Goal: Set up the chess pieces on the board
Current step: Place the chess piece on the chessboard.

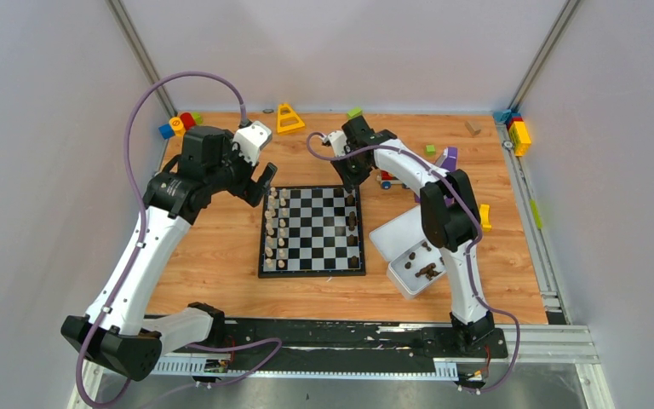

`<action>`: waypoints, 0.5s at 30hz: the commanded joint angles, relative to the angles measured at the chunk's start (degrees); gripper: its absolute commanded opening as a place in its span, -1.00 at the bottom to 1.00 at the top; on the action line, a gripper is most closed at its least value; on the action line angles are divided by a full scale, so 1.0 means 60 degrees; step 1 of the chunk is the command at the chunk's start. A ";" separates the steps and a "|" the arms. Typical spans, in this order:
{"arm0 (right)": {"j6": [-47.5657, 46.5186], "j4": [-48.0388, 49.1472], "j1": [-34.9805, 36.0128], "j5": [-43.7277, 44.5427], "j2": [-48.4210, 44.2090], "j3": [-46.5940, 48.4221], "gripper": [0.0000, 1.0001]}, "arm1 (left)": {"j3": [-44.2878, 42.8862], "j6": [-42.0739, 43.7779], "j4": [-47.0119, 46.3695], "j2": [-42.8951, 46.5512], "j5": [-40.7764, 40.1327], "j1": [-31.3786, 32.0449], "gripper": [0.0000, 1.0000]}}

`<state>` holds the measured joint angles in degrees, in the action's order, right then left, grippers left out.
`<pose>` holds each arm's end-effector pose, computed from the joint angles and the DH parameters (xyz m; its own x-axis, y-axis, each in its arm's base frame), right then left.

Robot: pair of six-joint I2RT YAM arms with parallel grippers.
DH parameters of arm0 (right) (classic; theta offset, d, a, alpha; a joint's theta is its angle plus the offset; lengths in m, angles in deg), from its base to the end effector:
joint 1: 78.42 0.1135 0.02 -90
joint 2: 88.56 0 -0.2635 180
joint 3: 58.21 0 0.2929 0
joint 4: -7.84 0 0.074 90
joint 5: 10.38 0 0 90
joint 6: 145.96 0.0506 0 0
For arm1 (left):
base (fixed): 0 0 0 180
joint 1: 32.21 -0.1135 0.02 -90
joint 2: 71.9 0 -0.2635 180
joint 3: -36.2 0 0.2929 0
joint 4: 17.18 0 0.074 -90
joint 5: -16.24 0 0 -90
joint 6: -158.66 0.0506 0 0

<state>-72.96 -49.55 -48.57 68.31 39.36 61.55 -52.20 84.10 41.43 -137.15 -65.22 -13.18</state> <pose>0.4487 0.2689 0.1673 -0.5918 -0.6701 -0.4480 -0.7649 0.6422 0.0497 0.2623 -0.0984 0.3960 -0.4123 0.4207 -0.8081 0.5670 0.8128 0.1338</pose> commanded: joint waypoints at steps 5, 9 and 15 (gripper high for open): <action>0.0049 -0.0108 0.0021 -0.0189 0.0140 0.0218 -0.64 | -0.0001 -0.0085 -0.0401 0.0264 0.0101 -0.0095 1.00; 0.0049 -0.0115 0.0014 -0.0179 0.0111 0.0229 -0.36 | -0.0014 -0.0086 -0.0400 0.0259 0.0108 -0.0095 1.00; 0.0114 -0.0116 0.0015 -0.0153 -0.0101 0.0329 -0.07 | -0.0022 -0.0087 -0.0400 0.0243 0.0079 -0.0107 1.00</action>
<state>-72.89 -50.42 -48.57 67.98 39.73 61.55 -52.18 84.10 41.43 -136.98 -65.22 -13.23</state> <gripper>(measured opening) 0.447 0.998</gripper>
